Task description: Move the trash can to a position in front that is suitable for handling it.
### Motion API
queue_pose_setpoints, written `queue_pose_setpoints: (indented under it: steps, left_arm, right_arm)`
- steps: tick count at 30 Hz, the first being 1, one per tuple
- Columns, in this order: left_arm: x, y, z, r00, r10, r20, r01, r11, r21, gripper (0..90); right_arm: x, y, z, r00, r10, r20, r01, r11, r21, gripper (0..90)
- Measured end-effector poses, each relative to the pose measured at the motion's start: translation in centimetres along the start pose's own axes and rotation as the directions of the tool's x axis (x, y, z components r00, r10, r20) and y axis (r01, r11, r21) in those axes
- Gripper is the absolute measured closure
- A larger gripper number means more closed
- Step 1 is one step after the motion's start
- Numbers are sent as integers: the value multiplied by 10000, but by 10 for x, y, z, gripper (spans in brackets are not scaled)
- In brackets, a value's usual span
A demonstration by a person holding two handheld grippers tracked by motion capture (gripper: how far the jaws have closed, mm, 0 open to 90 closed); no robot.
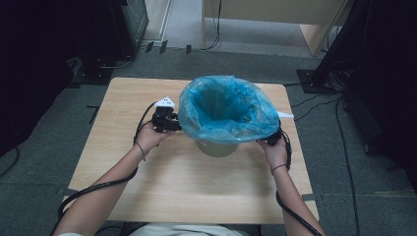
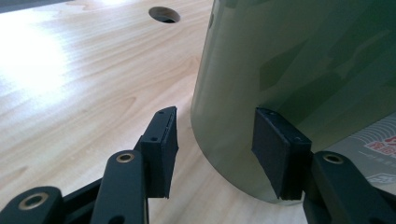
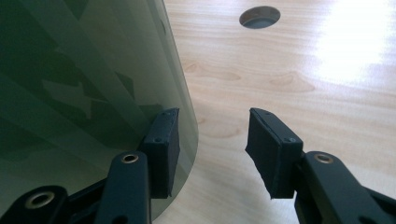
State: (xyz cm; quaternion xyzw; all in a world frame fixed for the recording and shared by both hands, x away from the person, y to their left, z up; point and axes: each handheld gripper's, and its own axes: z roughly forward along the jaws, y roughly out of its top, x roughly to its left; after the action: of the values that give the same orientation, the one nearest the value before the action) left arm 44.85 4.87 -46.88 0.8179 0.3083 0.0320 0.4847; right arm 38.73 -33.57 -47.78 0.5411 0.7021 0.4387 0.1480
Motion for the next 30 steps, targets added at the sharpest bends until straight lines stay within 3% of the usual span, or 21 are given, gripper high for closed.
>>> queue_pose_setpoints:
  steps: [6, 19, 26, 29, 30]
  left_arm:
    - [-10, -7, -7, 9997, 223, 61, -223, 9997, 40, 497]
    - [-31, -17, -17, 9975, 643, -301, -636, 9977, 224, 497]
    - [-28, -21, -16, 9979, 592, -252, -584, 9978, 322, 391]
    - [-27, -24, -13, 9961, 827, -312, -806, 9946, 648, 343]
    - [-25, -25, -13, 9952, 928, -308, -903, 9932, 730, 339]
  right_arm:
    - [6, -6, -8, 10000, -29, -29, 30, 9999, 118, 545]
    - [18, -18, -21, 9997, -241, 95, 239, 9995, 182, 556]
    - [10, -21, -21, 9999, 122, -57, -121, 9995, 277, 381]
    - [6, -24, -20, 10000, -73, 5, 72, 9989, 461, 344]
    - [1, -28, -19, 9991, -424, 24, 422, 9970, 653, 313]
